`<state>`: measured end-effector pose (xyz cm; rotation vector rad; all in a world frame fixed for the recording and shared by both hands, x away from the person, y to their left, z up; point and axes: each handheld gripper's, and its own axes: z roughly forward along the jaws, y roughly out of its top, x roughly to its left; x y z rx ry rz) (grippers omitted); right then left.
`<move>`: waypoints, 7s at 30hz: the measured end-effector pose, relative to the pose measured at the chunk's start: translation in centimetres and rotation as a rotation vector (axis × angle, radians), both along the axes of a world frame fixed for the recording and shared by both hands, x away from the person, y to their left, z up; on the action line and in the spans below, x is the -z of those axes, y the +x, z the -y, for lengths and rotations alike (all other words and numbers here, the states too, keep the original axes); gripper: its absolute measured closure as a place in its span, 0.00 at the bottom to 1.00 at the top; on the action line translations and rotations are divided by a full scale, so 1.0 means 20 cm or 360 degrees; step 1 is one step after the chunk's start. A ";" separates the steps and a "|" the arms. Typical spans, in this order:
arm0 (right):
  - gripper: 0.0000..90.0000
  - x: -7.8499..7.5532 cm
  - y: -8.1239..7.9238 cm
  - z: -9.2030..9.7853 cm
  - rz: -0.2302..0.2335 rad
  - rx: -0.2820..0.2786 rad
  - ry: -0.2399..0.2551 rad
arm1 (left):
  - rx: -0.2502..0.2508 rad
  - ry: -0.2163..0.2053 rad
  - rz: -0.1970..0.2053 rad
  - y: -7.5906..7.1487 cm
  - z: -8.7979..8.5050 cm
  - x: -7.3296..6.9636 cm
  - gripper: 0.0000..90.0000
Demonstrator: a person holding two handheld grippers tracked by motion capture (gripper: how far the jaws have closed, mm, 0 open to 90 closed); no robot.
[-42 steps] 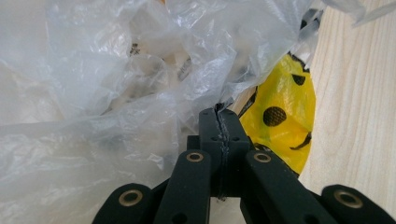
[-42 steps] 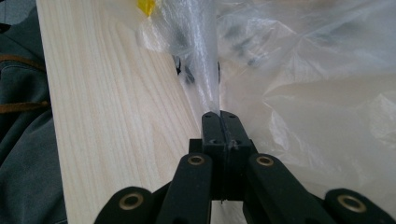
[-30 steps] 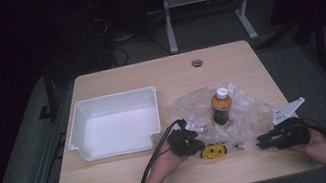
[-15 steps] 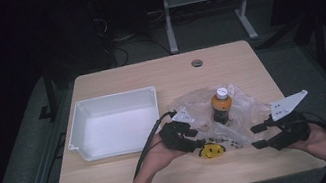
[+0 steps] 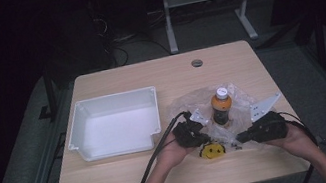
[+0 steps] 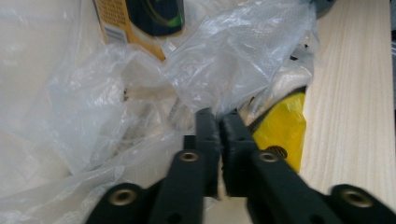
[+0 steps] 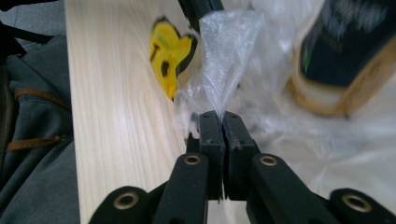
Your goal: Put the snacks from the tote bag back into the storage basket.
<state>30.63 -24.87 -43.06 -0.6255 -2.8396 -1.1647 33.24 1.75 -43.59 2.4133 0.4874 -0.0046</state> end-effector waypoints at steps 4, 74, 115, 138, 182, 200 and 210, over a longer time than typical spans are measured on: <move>0.99 0.08 -0.01 0.03 -0.0065 0.0024 -0.0005 | 0.0013 0.0033 -0.0005 -0.01 0.00 0.03 1.00; 0.99 0.08 0.50 0.15 -0.0102 0.0300 -0.0145 | -0.0458 0.0061 0.0136 0.30 0.13 0.03 1.00; 0.46 -0.17 0.25 0.19 0.0089 0.0311 0.0147 | -0.0260 -0.0110 0.0135 0.02 -0.10 -0.18 0.74; 0.35 -0.39 0.26 0.08 0.0134 0.0205 0.0126 | -0.0224 -0.0121 0.0159 -0.10 -0.27 -0.19 0.63; 0.53 -0.47 0.45 -0.18 0.0160 0.0084 -0.0075 | -0.0260 -0.0160 0.0144 -0.25 -0.53 -0.19 0.50; 0.64 -0.50 0.43 -0.19 0.0219 0.0038 -0.0098 | -0.0316 -0.0164 0.0151 -0.30 -0.65 -0.18 0.50; 0.65 -0.51 0.44 -0.19 0.0222 0.0024 -0.0114 | -0.0359 -0.0169 0.0175 -0.32 -0.72 -0.19 0.49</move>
